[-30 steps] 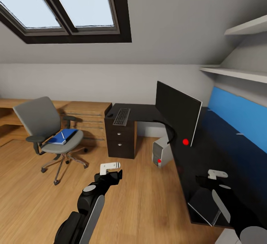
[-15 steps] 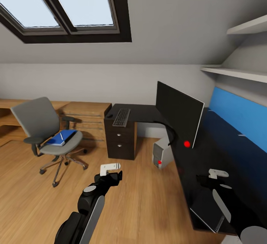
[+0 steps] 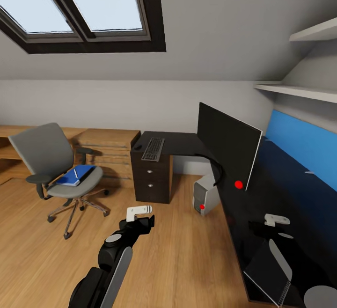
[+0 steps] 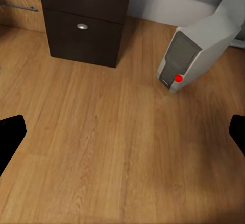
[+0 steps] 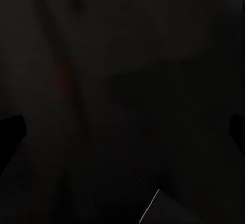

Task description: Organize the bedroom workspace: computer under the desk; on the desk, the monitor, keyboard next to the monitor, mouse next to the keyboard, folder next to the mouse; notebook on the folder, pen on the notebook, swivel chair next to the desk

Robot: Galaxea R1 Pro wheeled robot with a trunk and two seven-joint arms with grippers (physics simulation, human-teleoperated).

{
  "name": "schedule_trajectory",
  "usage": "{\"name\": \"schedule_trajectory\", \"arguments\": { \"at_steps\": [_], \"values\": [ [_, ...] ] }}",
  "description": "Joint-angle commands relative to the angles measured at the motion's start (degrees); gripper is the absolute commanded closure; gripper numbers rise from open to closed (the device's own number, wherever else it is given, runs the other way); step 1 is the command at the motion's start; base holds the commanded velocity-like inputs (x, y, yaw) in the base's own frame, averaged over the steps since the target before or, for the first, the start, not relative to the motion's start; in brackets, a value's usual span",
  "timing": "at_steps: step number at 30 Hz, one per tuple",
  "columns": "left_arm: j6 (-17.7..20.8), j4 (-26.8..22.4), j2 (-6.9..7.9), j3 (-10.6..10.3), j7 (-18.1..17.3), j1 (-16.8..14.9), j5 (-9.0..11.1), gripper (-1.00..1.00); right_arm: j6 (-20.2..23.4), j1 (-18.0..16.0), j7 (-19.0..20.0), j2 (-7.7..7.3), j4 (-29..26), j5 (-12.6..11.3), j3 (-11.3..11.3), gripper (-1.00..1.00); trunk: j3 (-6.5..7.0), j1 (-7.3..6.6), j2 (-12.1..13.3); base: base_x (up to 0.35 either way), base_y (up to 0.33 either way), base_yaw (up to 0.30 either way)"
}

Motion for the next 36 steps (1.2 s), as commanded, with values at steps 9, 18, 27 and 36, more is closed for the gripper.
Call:
{"name": "schedule_trajectory", "arguments": {
  "at_steps": [9, 18, 27, 36],
  "values": [
    [0.17, -0.08, -0.01, -0.06, 0.50, -0.05, 0.61, -1.00, 0.32, -0.02, -0.33, -0.08, -0.09, -0.59, -0.68, -1.00, -1.51, 1.77, -3.27, 0.000, 0.000, 0.000],
    [0.20, -0.05, 0.11, 0.00, 0.50, -0.05, 0.61, -1.00, 0.47, -0.02, -0.43, -0.02, -0.02, -0.52, -0.67, -1.00, -1.51, 1.77, -3.27, 0.000, 0.000, 0.000],
    [0.17, 0.26, 0.17, 0.11, 0.50, -0.05, 0.58, -1.00, 0.50, -0.02, -0.44, -0.02, 0.00, -0.51, -0.65, -1.00, -1.51, 1.77, -3.27, -0.094, 0.000, 0.000],
    [0.17, 0.27, 0.19, 0.11, 0.50, -0.05, 0.60, -1.00, 0.49, -0.02, -0.37, -0.02, -0.03, -0.51, -0.61, -1.00, -1.51, 1.77, -3.27, -0.041, 0.000, 0.000]
  ]
}}
